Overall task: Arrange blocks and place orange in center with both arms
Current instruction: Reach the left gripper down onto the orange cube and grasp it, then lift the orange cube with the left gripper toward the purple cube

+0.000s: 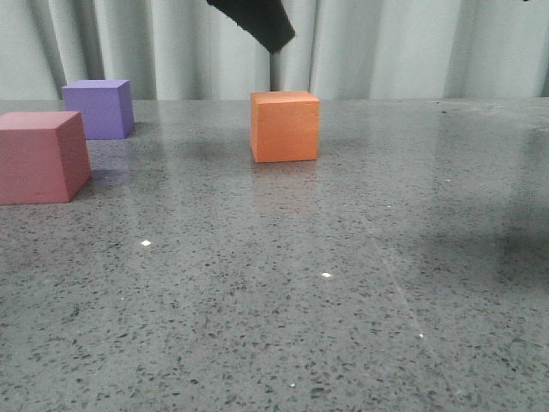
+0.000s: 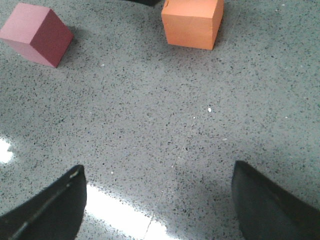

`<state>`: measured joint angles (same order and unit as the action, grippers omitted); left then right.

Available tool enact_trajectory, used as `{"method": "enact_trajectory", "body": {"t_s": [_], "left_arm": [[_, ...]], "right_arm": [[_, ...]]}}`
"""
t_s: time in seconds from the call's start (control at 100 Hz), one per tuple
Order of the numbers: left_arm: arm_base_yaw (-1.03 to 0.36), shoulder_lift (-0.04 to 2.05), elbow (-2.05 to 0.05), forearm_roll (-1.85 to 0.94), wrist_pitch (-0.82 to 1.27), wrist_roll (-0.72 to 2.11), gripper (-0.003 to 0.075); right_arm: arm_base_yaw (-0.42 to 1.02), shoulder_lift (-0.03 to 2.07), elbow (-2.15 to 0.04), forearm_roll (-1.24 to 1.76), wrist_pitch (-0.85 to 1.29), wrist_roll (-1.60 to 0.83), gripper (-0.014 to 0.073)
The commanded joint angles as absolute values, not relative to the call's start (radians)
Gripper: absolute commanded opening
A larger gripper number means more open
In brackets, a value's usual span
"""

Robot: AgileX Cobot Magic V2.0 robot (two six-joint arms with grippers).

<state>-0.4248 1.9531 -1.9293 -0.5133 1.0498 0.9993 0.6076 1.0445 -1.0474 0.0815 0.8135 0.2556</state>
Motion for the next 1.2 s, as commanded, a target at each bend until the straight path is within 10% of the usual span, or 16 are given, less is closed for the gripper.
{"method": "enact_trajectory", "body": {"t_s": [0.0,0.97,1.19], "left_arm": [[-0.432,1.917,-1.965,-0.570,0.991,1.002,0.0680],[-0.432,2.067,-1.965,-0.625,0.955,1.037,0.0677],[-0.432,2.067,-1.965,-0.625,0.957,1.037,0.0472]], "right_arm": [[0.607,1.023,-1.073,0.086,0.762,0.245,0.0592],[0.607,1.023,-1.073,0.090,0.762,0.245,0.0592],[0.607,1.023,-1.073,0.090,0.762,0.245,0.0592]]}}
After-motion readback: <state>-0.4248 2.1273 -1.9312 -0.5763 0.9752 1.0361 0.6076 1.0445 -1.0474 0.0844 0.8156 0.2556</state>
